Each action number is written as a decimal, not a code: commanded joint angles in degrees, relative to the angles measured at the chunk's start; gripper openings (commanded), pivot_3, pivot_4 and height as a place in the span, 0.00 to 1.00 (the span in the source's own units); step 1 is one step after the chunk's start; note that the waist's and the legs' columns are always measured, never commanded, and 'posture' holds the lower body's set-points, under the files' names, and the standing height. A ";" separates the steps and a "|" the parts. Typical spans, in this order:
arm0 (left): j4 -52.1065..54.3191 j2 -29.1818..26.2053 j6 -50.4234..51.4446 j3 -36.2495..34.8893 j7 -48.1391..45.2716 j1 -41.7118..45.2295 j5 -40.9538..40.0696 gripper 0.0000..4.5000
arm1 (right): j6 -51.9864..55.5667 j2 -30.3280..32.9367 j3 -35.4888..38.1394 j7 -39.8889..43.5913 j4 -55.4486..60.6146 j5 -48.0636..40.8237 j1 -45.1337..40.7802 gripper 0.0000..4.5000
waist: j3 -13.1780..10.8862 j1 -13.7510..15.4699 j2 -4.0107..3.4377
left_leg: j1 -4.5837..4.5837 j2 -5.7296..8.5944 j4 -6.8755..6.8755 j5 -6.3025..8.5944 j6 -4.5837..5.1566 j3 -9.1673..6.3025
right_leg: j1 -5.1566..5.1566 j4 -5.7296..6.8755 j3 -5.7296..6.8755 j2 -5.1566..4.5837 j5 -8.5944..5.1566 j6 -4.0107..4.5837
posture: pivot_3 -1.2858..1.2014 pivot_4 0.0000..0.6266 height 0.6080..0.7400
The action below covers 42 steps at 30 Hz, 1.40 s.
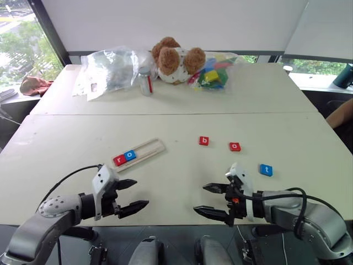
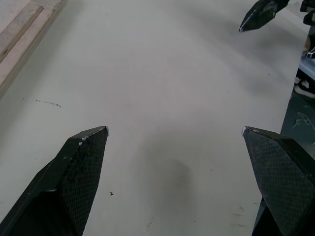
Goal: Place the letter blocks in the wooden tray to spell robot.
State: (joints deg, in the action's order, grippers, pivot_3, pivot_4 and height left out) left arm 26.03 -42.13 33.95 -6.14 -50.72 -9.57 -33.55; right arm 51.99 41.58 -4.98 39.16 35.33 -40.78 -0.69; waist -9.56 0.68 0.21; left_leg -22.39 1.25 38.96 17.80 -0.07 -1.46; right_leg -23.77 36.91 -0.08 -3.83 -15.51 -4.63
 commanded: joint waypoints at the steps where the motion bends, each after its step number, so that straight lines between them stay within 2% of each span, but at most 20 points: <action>1: 1.01 0.06 -1.62 -0.80 0.05 -0.16 0.39 1.00 | -1.30 -0.46 -0.10 0.61 0.35 0.29 -0.43 0.99 | 0.00 0.00 0.00 | 0.00 0.00 0.00 0.00 0.00 0.00 | 0.00 0.00 0.00 0.00 0.00 0.00 | 0.52 0.24 1.00; 21: 1.40 -0.55 -1.25 0.86 0.59 1.18 1.28 1.00 | -2.84 -1.60 -0.41 0.18 -2.80 3.56 -2.14 0.99 | 0.00 -0.01 0.00 | 0.00 0.00 0.00 0.00 0.00 0.00 | 0.00 0.00 0.00 0.00 0.00 0.00 | 0.52 0.24 1.00; 24: 2.78 -0.15 1.36 -0.98 0.86 2.20 -2.52 1.00 | -0.61 -1.10 1.09 1.03 -1.78 1.22 -3.12 0.99 | 0.00 -0.01 -0.01 | 0.00 0.00 -0.01 0.00 0.00 0.00 | 0.00 0.00 0.00 0.00 0.00 0.00 | 0.52 0.24 1.00; 27: 1.95 -0.81 4.28 -5.23 2.49 6.75 -6.37 1.00 | 0.83 -0.81 1.05 0.56 -1.55 1.32 -6.55 0.99 | -0.01 0.00 0.00 | -0.01 0.00 0.02 0.00 0.00 0.00 | 0.00 0.01 0.01 0.00 0.00 0.00 | 0.52 0.24 1.00; 30: -2.08 -5.13 3.10 -8.32 0.42 11.02 -4.68 1.00 | 1.55 -2.05 -0.14 0.02 -2.69 1.82 -11.49 0.99 | 0.00 -0.15 -0.01 | 0.01 0.00 0.08 0.00 0.00 -0.01 | 0.01 0.05 0.02 0.01 0.00 0.00 | 0.52 0.24 1.00; 32: -9.91 -9.20 -2.21 -9.56 -1.56 15.67 0.20 1.00 | 1.18 -3.80 -2.90 -0.01 -3.61 3.11 -15.76 0.99 | -0.01 -0.32 -0.01 | 0.02 0.01 0.03 0.00 0.00 0.00 | -0.03 0.06 0.02 0.04 0.01 -0.01 | 0.52 0.24 1.00; 35: -20.28 -12.78 -11.10 -7.81 -5.55 20.26 6.22 1.00 | -0.72 -5.16 -7.85 1.14 -4.89 6.21 -18.93 0.99 | -0.01 -0.44 -0.02 | -0.02 0.00 -0.09 -0.01 -0.02 -0.01 | -0.19 0.10 0.04 0.15 0.08 -0.14 | 0.52 0.24 1.00; 38: -30.03 -12.68 -19.63 -4.67 -8.65 24.40 11.06 1.00 | -3.16 -6.08 -11.22 2.54 -6.93 8.94 -20.20 0.99 | -0.01 -0.26 -0.01 | -0.11 0.02 -0.13 -0.02 -0.02 0.03 | -0.29 0.06 0.07 0.13 0.09 -0.16 | 0.52 0.24 1.00; 42: -36.87 -9.97 -24.60 -2.49 -11.55 27.11 12.89 1.00 | -4.99 -6.68 -12.54 3.80 -8.85 10.97 -20.80 0.99 | 0.00 -0.15 0.00 | -0.58 0.09 0.08 -0.02 -0.02 0.09 | -0.65 0.06 0.08 0.04 0.11 -0.19 | 0.52 0.24 1.00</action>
State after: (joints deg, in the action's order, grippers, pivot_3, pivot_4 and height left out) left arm -9.66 -52.42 11.73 -9.15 -60.91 16.56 -21.39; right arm 48.49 35.22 -17.79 42.33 25.94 -30.38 -20.49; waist -9.56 0.53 0.22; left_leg -23.09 1.35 39.11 17.79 -0.10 -1.37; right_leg -24.49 36.96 0.00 -3.79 -15.40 -4.83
